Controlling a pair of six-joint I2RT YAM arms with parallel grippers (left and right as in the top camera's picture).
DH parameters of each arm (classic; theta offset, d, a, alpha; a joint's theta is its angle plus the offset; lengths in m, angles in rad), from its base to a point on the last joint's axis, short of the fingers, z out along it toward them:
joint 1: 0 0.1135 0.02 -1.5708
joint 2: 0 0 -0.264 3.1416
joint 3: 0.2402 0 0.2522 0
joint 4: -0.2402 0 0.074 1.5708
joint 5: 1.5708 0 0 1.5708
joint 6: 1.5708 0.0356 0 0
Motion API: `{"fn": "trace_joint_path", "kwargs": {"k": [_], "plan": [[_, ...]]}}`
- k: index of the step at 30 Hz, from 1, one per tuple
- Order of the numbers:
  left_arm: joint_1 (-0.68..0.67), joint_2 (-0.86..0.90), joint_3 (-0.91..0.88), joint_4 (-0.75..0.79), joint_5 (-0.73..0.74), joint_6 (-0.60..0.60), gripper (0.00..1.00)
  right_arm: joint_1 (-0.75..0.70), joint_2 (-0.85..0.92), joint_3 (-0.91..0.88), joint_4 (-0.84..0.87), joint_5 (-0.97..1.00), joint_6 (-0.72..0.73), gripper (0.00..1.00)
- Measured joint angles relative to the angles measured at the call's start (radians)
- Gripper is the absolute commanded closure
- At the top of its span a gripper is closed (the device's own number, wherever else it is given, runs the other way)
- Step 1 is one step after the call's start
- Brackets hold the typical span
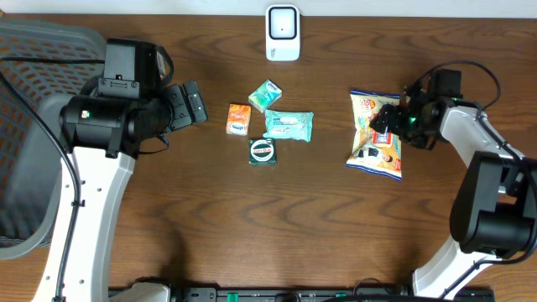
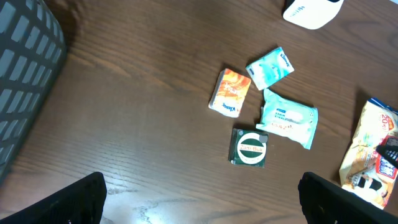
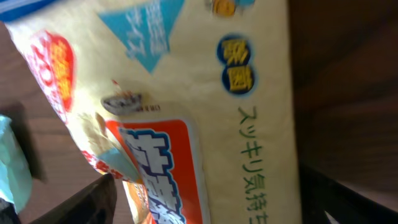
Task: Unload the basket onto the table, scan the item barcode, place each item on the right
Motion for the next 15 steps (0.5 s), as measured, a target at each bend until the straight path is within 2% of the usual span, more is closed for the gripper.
{"fn": "trace_joint_path", "kwargs": {"k": [1,6,8,9,15], "plan": [[0.0,0.0,0.0,0.0,0.0,0.0,0.02,0.0,0.005,0.0,-0.003,-0.005,-0.008,0.38],[0.0,0.0,0.0,0.0,0.0,0.0,0.02,0.0,0.03,0.0,-0.01,-0.042,-0.022,0.75],[0.0,0.0,0.0,0.0,0.0,0.0,0.02,-0.001,0.031,0.002,-0.011,-0.066,-0.022,0.93],[0.0,0.0,0.0,0.0,0.0,0.0,0.02,0.0,0.031,0.004,-0.011,-0.086,-0.021,0.99],[0.0,0.0,0.0,0.0,0.0,0.0,0.02,0.003,0.037,0.009,0.009,-0.192,-0.019,0.99]]}}
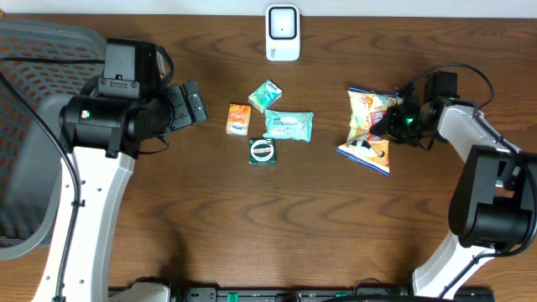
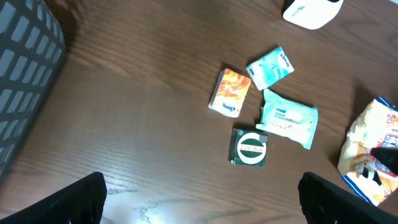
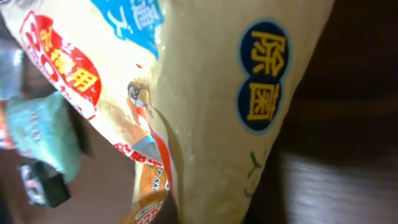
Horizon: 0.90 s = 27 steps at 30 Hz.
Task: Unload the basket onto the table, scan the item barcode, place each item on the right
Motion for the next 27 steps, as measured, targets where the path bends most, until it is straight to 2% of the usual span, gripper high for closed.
{"fn": "trace_joint_path", "kwargs": {"k": [5,14,17,20,27], "plan": [[0.0,0.0,0.0,0.0,0.0,0.0,0.02,0.018,0.028,-0.012,0.125,-0.132,0.072,0.98],[0.0,0.0,0.0,0.0,0.0,0.0,0.02,0.11,0.033,-0.005,0.541,-0.212,0.414,0.99],[0.0,0.0,0.0,0.0,0.0,0.0,0.02,0.174,0.033,0.028,0.632,-0.167,0.51,0.98],[0.0,0.0,0.0,0.0,0.0,0.0,0.02,0.245,0.033,0.085,0.641,-0.065,0.566,0.99],[0.0,0.0,0.0,0.0,0.0,0.0,0.03,0.374,0.033,0.242,0.644,0.179,0.603,0.99]]}}
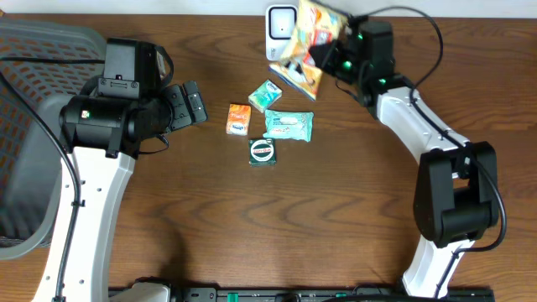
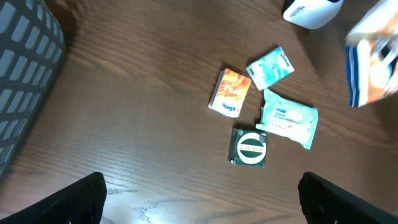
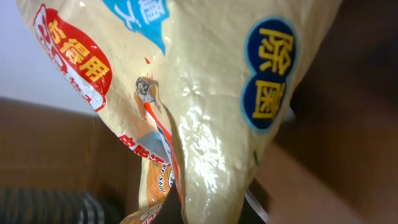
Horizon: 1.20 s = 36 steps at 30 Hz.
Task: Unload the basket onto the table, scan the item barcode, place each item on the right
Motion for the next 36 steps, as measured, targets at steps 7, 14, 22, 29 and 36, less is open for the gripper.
{"fn": "trace_joint_path", "kwargs": {"k": [7,14,22,29,36], "plan": [[0.0,0.0,0.0,0.0,0.0,0.0,0.02,0.028,0.006,0.125,-0.001,0.121,0.008,0.98],[0.0,0.0,0.0,0.0,0.0,0.0,0.02,0.043,0.161,0.317,-0.037,0.148,0.05,0.99],[0.0,0.0,0.0,0.0,0.0,0.0,0.02,0.078,0.34,0.446,-0.162,0.146,0.068,0.99],[0.0,0.0,0.0,0.0,0.0,0.0,0.02,0.077,0.344,0.472,-0.238,0.149,0.035,0.99],[0.0,0.0,0.0,0.0,0.0,0.0,0.02,0.039,0.343,0.478,-0.318,0.177,0.01,0.99]]}}
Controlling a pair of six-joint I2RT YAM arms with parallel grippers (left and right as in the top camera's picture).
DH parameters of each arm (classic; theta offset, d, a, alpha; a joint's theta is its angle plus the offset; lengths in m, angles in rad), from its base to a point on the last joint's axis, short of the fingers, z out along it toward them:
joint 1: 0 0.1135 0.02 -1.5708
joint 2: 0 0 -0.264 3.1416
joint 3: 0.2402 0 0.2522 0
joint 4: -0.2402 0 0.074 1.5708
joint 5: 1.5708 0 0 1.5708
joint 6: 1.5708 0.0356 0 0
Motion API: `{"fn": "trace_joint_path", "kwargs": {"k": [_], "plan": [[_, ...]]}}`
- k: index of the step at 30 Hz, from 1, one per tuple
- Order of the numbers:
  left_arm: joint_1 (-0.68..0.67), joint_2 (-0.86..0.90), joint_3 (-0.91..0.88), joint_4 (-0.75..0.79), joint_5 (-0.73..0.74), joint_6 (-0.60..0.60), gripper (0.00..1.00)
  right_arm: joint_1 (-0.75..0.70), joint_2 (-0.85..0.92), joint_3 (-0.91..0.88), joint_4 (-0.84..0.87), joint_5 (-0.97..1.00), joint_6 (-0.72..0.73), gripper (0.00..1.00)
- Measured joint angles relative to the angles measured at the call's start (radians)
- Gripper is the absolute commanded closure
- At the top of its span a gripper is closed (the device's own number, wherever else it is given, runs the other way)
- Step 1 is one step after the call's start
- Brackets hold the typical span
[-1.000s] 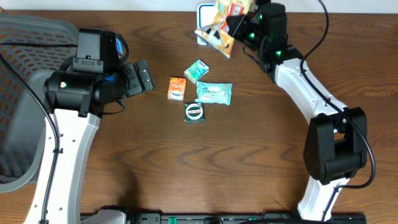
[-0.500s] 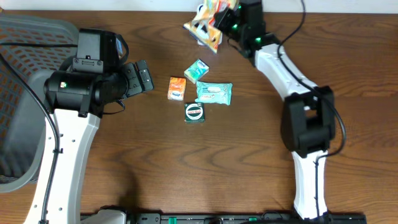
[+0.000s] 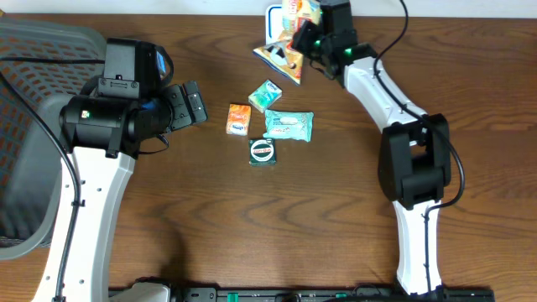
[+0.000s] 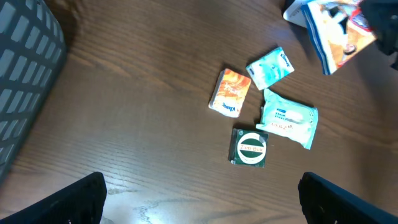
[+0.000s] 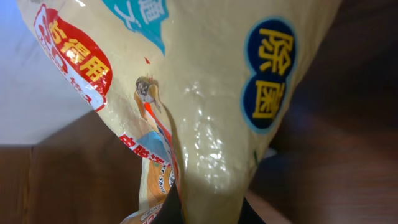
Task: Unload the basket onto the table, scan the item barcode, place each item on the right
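A yellow snack-style pack [image 3: 284, 49] with orange and blue print hangs at the table's back edge, with my right gripper [image 3: 312, 38] shut on it. It covers most of the white scanner [image 3: 273, 13]. In the left wrist view the pack [image 4: 339, 30] lies across the scanner [image 4: 293, 12] at the top right. In the right wrist view the pack [image 5: 205, 93] fills the frame and hides my right gripper [image 5: 202, 210] apart from dark fingers at the bottom. My left gripper [image 3: 195, 104] stands open, far left of the items, with nothing in it.
On the table's middle lie an orange packet [image 3: 239, 119], a small teal packet [image 3: 265, 95], a larger teal wipes pack [image 3: 289, 126] and a dark green box with a round label [image 3: 263, 152]. A grey mesh chair [image 3: 33, 126] stands at the left.
My right gripper has moved a little left and further back with the pack, which now lies over the scanner instead of at its right side. The left arm has not moved.
The pack lay flat at the table's right with my right gripper on it. Then it was tipped up off the table in the shut gripper. Later it was held at the back beside the scanner, and now over the scanner. The left arm stayed still.
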Motion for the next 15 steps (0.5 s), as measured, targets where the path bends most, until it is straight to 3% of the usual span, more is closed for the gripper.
{"fn": "trace_joint_path", "kwargs": {"k": [7,15], "plan": [[0.0,0.0,0.0,0.0,0.0,0.0,0.02,-0.162,-0.069,0.0,-0.104,0.014,-0.031,0.99],[0.0,0.0,0.0,0.0,0.0,0.0,0.02,-0.437,-0.204,0.015,-0.365,0.157,-0.183,0.99]]}}
